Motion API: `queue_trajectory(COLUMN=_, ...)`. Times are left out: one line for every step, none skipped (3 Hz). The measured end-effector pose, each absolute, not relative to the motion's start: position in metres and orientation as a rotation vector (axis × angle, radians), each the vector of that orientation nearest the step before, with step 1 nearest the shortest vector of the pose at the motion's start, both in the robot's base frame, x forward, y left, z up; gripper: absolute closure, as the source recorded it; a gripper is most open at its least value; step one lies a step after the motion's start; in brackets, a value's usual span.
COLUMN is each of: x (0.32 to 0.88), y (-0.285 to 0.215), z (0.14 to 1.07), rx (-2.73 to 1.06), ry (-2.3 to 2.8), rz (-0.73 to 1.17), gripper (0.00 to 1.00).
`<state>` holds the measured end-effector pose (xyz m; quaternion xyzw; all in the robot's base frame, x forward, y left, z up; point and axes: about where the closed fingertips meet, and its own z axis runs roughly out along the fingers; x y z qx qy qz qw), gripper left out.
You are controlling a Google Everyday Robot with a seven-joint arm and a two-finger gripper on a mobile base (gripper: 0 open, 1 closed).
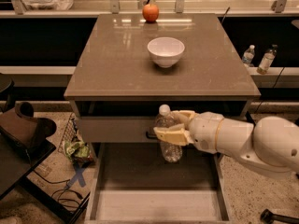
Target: Place water bottle into middle drawer
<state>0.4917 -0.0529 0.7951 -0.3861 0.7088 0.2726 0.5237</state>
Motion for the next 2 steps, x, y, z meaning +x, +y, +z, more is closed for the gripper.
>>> queue_trajectory(x=0.486, y=-0.054, z=0.74, rx=-0.934, ry=1.646, rz=0.701, gripper=1.0)
queue_trajectory(x=0.488, y=-0.048, z=0.697, rx=-0.955, ry=1.57, rz=0.759, gripper=1.0)
